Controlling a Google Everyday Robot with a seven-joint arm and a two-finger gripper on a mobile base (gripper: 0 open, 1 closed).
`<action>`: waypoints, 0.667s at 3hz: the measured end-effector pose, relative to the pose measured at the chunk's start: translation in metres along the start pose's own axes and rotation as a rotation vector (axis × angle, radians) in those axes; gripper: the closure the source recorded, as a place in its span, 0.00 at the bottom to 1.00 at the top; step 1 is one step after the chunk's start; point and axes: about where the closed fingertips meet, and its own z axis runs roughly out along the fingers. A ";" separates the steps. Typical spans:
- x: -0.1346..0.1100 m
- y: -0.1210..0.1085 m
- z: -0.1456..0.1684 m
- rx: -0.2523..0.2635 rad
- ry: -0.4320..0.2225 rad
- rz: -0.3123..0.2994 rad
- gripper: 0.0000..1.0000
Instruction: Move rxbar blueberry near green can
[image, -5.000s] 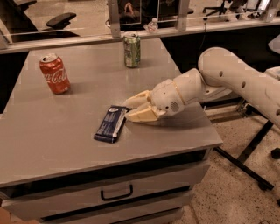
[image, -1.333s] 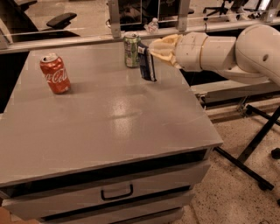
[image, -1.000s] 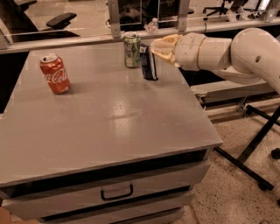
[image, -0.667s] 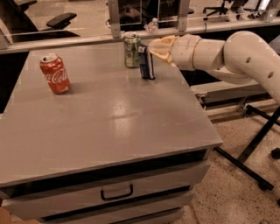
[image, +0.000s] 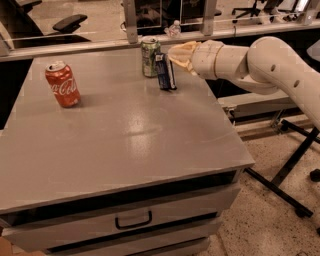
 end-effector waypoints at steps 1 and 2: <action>0.004 0.000 0.001 0.009 0.022 0.006 0.15; 0.005 0.000 -0.002 0.021 0.043 0.006 0.00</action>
Offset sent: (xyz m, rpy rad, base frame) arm -0.0023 -0.0151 0.0005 -0.0307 0.0066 -0.0861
